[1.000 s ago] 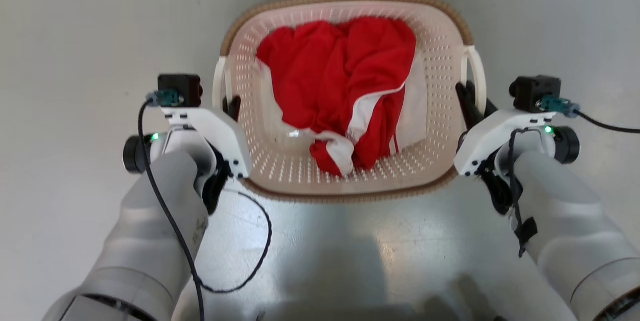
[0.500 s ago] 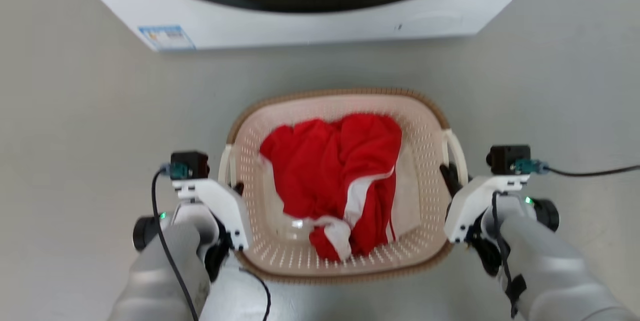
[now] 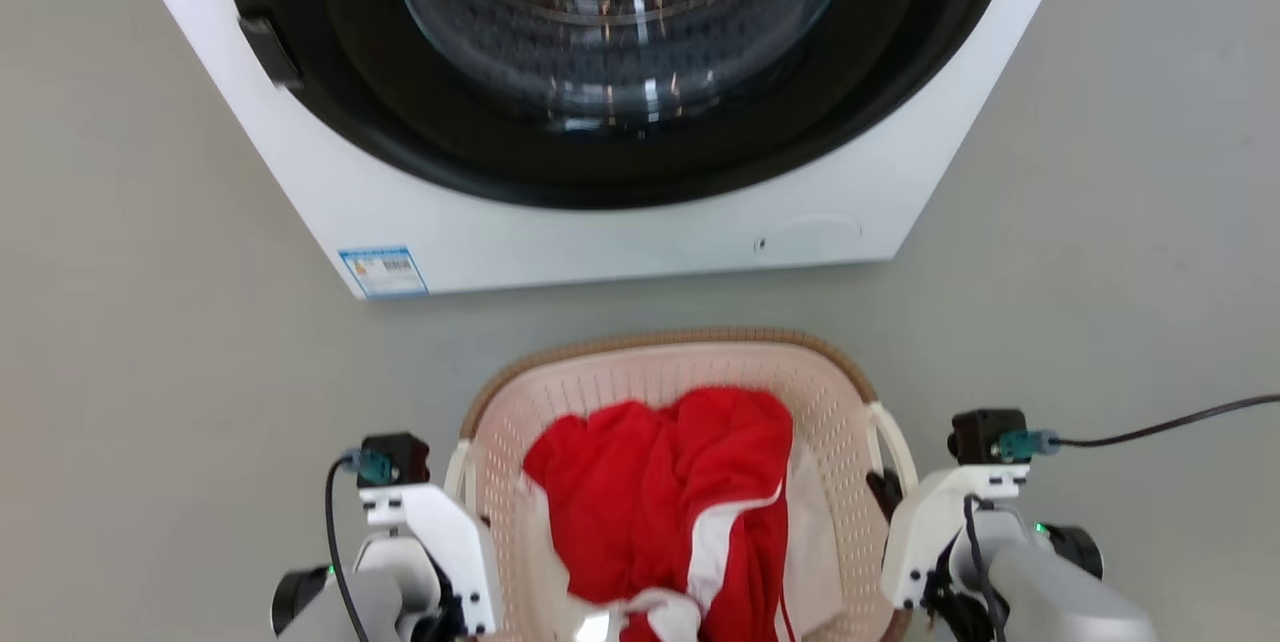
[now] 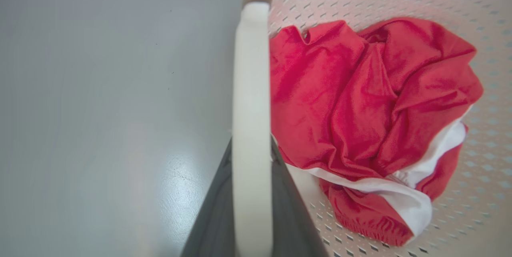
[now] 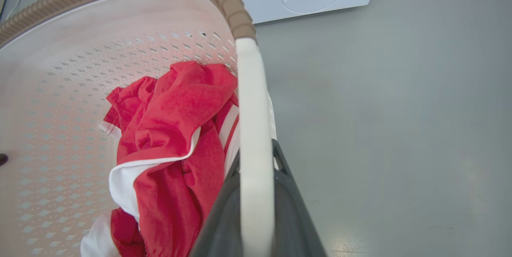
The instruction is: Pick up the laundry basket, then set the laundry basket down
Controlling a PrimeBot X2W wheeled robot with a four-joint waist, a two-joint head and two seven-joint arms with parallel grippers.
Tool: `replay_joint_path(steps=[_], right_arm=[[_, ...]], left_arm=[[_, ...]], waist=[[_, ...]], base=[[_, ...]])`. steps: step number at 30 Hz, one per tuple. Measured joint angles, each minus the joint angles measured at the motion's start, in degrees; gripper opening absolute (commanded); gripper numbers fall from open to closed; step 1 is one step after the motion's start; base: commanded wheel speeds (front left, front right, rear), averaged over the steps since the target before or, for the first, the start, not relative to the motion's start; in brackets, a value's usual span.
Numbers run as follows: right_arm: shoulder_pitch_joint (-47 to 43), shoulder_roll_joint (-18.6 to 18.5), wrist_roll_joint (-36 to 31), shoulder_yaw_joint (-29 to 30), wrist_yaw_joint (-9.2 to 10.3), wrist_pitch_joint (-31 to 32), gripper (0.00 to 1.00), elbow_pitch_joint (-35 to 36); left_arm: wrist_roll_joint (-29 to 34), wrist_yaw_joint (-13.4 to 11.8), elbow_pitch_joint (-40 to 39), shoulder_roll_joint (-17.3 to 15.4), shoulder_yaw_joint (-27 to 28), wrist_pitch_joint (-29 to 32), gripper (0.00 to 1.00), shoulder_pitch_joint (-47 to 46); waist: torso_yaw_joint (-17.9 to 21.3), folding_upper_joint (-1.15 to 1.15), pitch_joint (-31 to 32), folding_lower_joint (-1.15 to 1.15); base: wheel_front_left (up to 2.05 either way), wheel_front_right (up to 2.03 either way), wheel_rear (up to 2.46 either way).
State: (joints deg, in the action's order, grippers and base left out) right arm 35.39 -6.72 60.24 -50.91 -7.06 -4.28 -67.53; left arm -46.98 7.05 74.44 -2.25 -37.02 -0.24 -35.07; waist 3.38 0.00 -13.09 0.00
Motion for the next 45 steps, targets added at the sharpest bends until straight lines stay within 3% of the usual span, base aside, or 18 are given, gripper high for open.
replay_joint_path(steps=[13, 25, 45], right_arm=[[-2.60, 0.21, 4.52, -3.47, 0.02, 6.17, 0.00, -1.03], [-2.80, 0.07, 6.54, -5.36, 0.02, 8.33, 0.00, -1.29], [-2.64, -0.04, 9.54, -7.68, 0.02, 8.22, 0.00, -1.26]], left_arm=[[-2.70, -0.01, 0.12, -0.10, -2.27, 5.88, 0.00, 4.07], [-3.49, -0.08, 0.20, -0.14, -3.68, 8.81, 0.00, 4.11], [-4.48, -0.08, 0.35, -0.22, -4.31, 8.79, 0.00, 4.16]], waist=[[0.15, 0.00, 8.95, 0.00], [0.30, 0.00, 9.70, 0.00], [0.15, 0.00, 8.84, 0.00]], base=[[0.00, 0.00, 0.00], [0.00, 0.00, 0.00], [0.00, 0.00, 0.00]])
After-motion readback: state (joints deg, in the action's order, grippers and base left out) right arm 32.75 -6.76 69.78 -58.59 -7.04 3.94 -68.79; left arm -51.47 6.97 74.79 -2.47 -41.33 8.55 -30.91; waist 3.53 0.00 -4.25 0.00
